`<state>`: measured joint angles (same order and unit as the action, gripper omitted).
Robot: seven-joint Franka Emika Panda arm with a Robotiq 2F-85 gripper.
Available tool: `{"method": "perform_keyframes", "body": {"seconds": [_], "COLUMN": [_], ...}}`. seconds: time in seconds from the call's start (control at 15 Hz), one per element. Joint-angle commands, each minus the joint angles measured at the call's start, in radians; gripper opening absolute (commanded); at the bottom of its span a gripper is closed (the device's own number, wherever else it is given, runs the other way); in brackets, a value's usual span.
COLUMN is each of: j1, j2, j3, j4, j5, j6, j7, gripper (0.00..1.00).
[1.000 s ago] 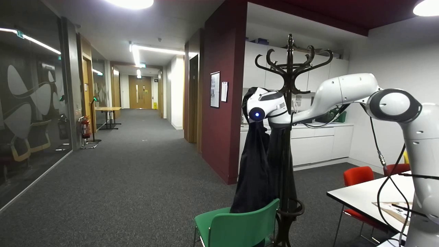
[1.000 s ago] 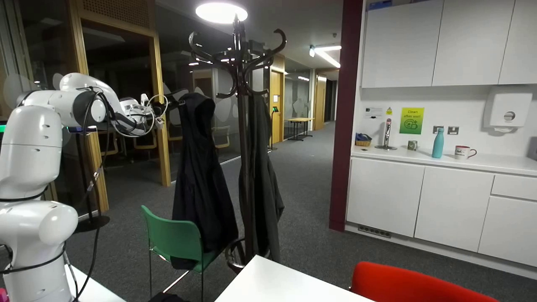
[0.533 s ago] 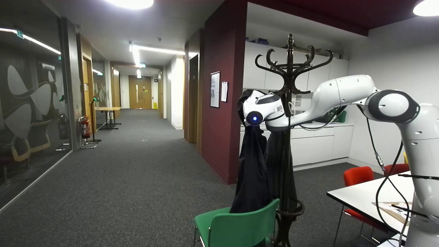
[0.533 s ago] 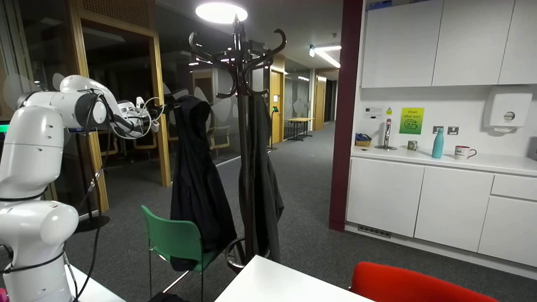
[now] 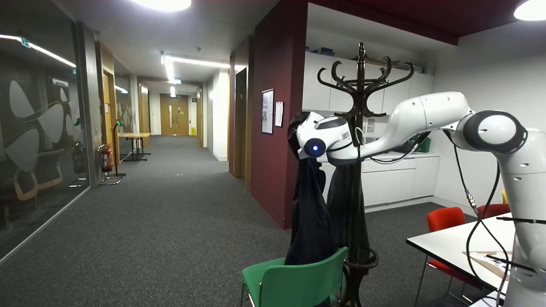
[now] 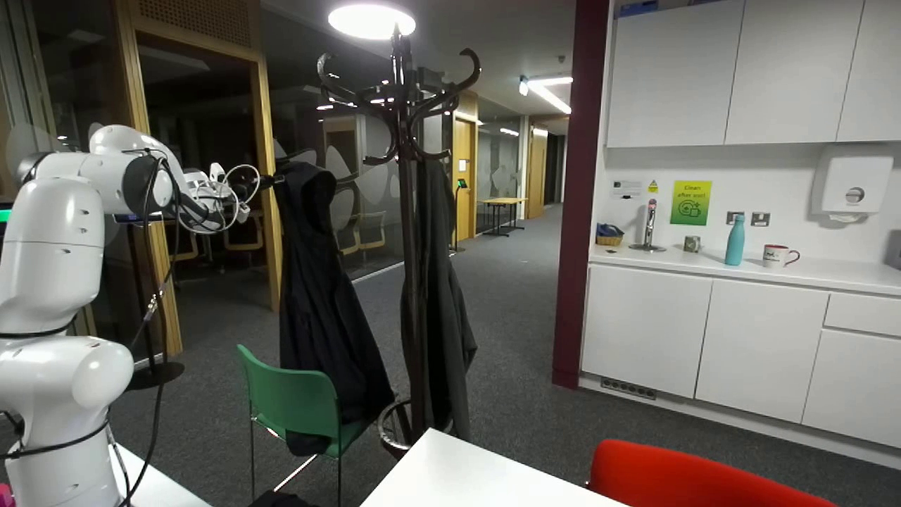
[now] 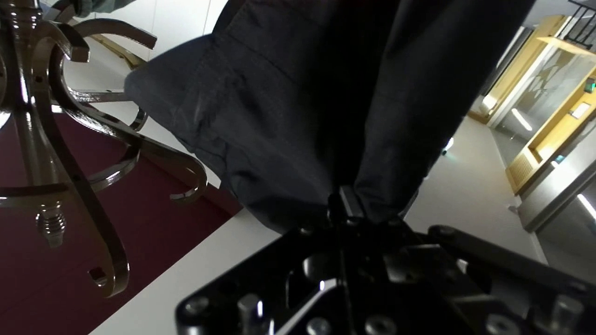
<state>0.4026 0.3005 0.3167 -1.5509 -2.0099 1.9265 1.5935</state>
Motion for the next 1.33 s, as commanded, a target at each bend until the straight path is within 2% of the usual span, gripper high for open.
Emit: {"method": "perform_keyframes", "body": {"seconds": [0.0,0.27,0.47,1.13,1.27], "j1": [0.007,0.004,-0.001,-0.005,-0.010], "j2": [-0.087,-0.139,-0.171,-0.294,-0.328], "j3": [0.019,0.040,0.051,0.066,0.063], "j4": [-0.062,-0.109,-0.131,-0.160,-0.175], "j5": [0.035,0.078,0.157,0.554,0.649], "j6": [-0.004,0.006,0.013,0.111,0.164], "j7": [-0.019,-0.008,-0.004,-0.029,-0.042], "gripper": [0.00,0.00,0.00,0.00,0.00]}}
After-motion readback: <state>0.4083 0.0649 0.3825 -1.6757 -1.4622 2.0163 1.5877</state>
